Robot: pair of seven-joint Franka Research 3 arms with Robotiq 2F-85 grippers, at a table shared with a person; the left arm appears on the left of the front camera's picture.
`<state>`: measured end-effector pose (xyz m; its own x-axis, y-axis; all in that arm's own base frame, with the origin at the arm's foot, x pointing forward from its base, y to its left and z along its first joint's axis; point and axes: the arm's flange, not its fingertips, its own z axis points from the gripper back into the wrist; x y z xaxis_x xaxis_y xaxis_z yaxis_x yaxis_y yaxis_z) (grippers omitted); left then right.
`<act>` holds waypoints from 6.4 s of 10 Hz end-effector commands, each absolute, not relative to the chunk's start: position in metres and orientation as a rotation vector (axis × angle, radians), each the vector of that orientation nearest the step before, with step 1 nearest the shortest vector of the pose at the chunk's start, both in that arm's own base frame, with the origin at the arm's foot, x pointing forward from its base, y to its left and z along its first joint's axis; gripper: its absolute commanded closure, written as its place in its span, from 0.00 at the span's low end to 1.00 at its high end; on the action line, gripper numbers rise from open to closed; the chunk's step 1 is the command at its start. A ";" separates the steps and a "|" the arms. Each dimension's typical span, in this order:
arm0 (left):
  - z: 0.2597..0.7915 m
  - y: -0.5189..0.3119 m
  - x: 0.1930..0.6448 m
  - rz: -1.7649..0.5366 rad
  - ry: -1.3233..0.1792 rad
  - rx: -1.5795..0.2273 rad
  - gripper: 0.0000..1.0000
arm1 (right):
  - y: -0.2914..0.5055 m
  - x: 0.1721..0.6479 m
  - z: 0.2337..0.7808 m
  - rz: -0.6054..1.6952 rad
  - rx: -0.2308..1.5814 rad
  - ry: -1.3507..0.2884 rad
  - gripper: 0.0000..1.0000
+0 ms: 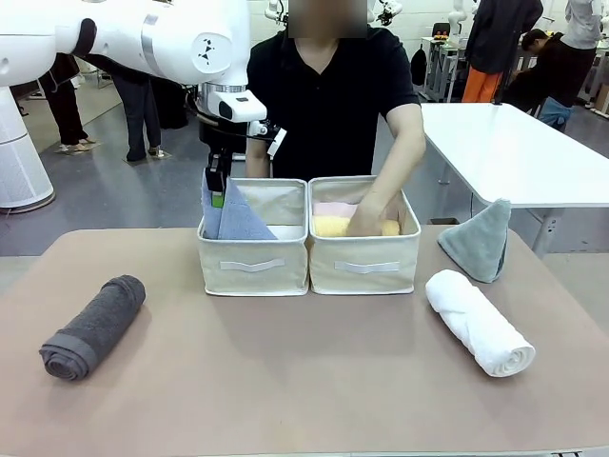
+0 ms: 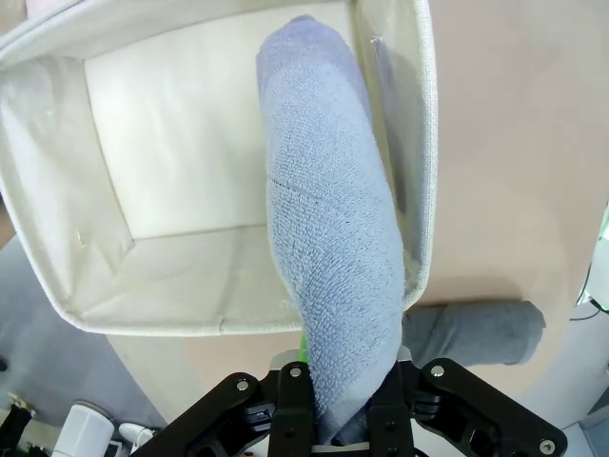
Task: Sort the towels based on their folding style.
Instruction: Pick up one triangle-folded towel and place it in the left Fabric basket, then pick up another triangle-folded towel from the table and place it in the left Fabric basket.
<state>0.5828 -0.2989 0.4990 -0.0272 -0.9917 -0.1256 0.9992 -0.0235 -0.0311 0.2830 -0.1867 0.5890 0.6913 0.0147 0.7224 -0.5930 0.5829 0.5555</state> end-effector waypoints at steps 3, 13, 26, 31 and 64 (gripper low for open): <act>0.488 -0.290 0.572 -1.612 0.098 0.045 0.82 | -0.187 0.282 0.589 0.396 0.896 -0.733 0.00; 0.464 -0.298 0.564 -1.627 0.124 0.014 0.02 | -0.187 0.282 0.589 0.396 0.896 -0.733 0.00; 0.518 -0.271 0.557 -1.580 0.063 -0.139 0.00 | -0.187 0.282 0.589 0.396 0.896 -0.733 0.00; 0.676 -0.026 0.457 -1.417 -0.373 -0.487 0.00 | -0.187 0.282 0.589 0.396 0.896 -0.733 0.00; 0.619 0.189 0.394 -1.023 -0.855 -0.531 0.00 | -0.035 0.468 0.630 0.081 0.318 -0.150 0.00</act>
<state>0.3948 0.1916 0.6212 0.2594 -0.5200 0.8138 0.9027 0.4301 -0.0129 0.4661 -0.0275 0.6170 0.9779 0.0685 0.1974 -0.1276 0.9437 0.3050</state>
